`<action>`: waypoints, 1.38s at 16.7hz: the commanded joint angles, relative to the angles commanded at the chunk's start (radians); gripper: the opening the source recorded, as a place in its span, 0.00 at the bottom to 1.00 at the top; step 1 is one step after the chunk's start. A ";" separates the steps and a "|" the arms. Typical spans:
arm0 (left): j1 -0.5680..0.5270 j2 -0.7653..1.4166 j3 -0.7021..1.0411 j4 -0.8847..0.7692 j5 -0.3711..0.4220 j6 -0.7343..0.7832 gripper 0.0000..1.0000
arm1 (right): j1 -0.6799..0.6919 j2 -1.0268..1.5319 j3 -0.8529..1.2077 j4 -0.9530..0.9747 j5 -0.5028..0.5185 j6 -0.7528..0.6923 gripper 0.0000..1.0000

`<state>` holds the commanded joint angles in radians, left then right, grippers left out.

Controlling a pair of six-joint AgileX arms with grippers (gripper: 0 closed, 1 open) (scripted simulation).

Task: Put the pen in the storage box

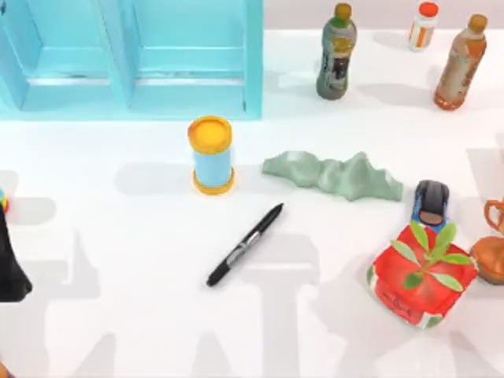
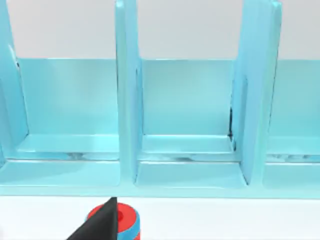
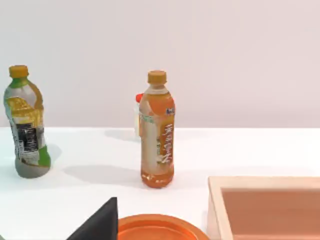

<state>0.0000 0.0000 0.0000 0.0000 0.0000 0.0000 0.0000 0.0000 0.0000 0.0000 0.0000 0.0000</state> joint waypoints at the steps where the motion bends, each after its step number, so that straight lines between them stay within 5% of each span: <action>1: 0.000 0.000 0.000 0.000 0.000 0.000 1.00 | 0.000 0.000 0.000 0.000 0.000 0.000 1.00; 10: 0.000 0.000 0.000 0.000 0.000 0.000 1.00 | 0.117 0.333 0.301 -0.171 0.009 0.201 1.00; 23: 0.000 0.000 0.000 0.000 0.000 0.000 1.00 | 0.520 1.549 1.373 -0.810 0.016 0.960 1.00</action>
<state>0.0000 0.0000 0.0000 0.0000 0.0000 0.0000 0.5204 1.5490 1.3732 -0.8097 0.0160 0.9602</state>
